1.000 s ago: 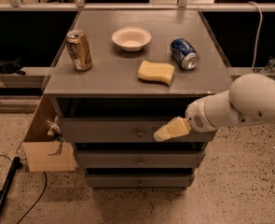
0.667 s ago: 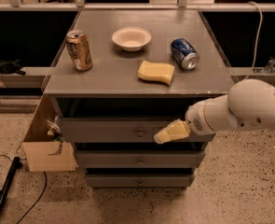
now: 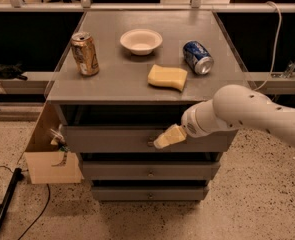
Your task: Open top drawer
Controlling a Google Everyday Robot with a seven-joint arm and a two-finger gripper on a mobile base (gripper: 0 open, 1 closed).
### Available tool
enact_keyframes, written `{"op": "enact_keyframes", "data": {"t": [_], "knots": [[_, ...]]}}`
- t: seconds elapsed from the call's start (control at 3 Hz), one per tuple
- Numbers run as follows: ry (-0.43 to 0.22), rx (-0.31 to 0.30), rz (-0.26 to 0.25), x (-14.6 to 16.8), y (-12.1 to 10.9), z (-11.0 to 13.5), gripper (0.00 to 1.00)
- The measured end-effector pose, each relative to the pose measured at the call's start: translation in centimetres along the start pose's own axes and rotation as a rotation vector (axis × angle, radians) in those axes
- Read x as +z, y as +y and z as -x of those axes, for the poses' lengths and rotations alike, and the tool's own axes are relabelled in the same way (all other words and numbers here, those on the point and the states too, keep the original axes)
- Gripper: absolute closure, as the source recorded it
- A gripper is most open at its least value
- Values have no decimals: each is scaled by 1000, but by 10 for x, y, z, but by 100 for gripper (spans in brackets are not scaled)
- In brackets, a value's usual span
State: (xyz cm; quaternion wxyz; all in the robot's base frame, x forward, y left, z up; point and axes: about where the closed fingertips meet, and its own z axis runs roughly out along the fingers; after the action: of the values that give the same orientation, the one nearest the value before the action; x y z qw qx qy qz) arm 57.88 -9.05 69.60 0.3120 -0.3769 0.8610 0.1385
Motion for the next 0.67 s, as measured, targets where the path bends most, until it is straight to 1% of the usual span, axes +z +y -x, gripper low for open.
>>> {"op": "enact_keyframes", "data": {"t": [0.33, 0.67], "knots": [[14, 4, 11, 11, 4, -9, 0], [18, -14, 13, 20, 5, -14, 0]]}}
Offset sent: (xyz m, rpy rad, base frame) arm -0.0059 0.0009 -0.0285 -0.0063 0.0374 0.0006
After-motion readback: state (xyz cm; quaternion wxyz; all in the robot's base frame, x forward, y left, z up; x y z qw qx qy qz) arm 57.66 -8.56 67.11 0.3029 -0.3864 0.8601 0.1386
